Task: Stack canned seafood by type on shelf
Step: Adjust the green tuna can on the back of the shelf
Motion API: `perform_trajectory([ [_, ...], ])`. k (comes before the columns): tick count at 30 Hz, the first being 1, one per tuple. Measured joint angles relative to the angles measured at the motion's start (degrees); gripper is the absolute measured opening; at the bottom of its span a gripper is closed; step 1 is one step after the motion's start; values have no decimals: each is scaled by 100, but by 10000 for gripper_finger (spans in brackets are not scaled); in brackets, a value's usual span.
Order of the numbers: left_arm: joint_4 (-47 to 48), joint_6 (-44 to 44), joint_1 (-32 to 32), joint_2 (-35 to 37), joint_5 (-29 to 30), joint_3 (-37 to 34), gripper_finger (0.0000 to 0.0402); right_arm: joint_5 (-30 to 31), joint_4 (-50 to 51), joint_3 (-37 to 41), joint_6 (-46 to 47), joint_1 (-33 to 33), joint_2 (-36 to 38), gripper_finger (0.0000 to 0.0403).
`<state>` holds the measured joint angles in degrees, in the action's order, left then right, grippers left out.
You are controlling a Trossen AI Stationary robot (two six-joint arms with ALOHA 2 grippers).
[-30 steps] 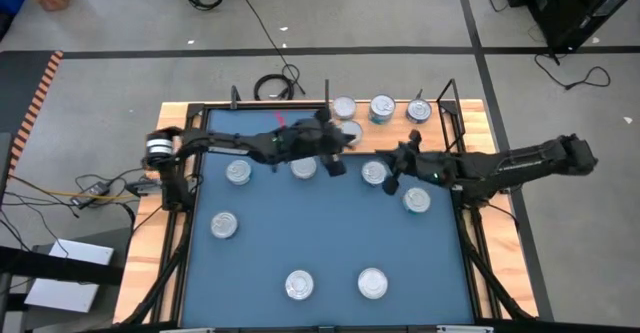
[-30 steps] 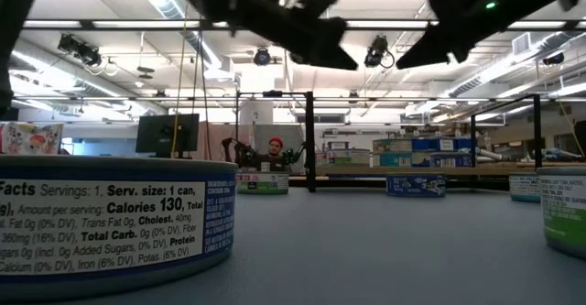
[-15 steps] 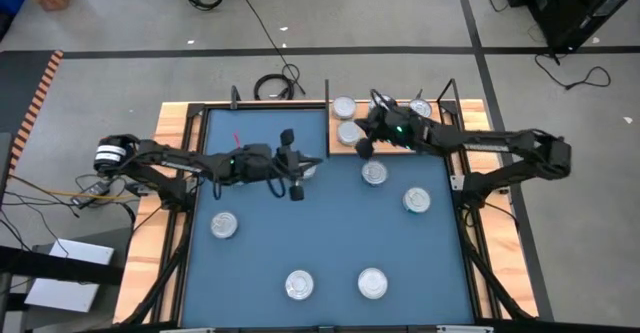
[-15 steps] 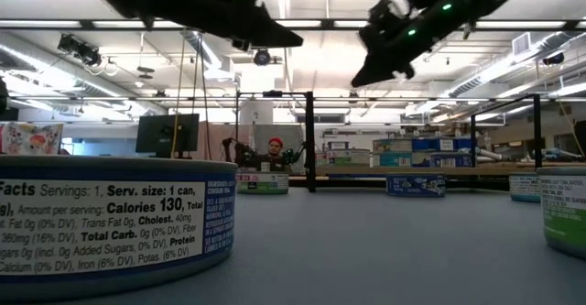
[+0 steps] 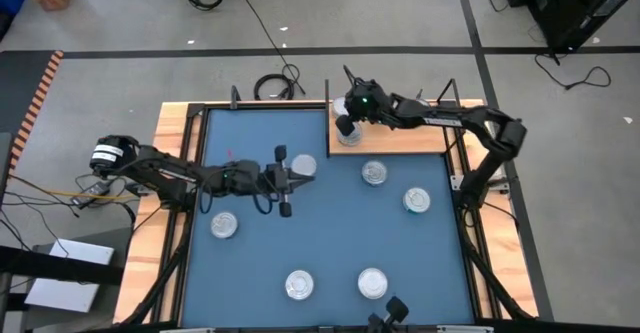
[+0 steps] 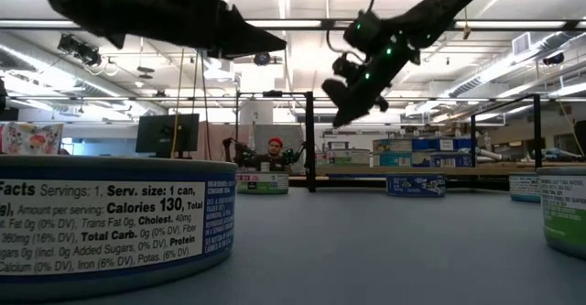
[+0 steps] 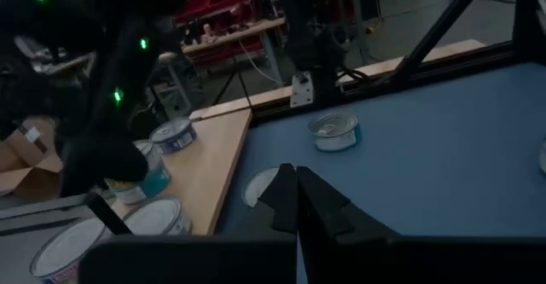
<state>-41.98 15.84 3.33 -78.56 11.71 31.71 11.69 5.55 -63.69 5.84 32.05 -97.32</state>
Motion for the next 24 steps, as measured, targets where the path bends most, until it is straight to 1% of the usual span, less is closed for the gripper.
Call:
perform_trajectory([
  [5,-343,-4,9,0,5,-262,1,-229,20,-10,221,215,-410,0],
  [10,-353,-20,9,0,29,-285,1,-227,4,-11,320,235,-629,0],
  [24,-315,-42,11,-2,32,-285,1,-83,391,-24,432,227,-545,0],
])
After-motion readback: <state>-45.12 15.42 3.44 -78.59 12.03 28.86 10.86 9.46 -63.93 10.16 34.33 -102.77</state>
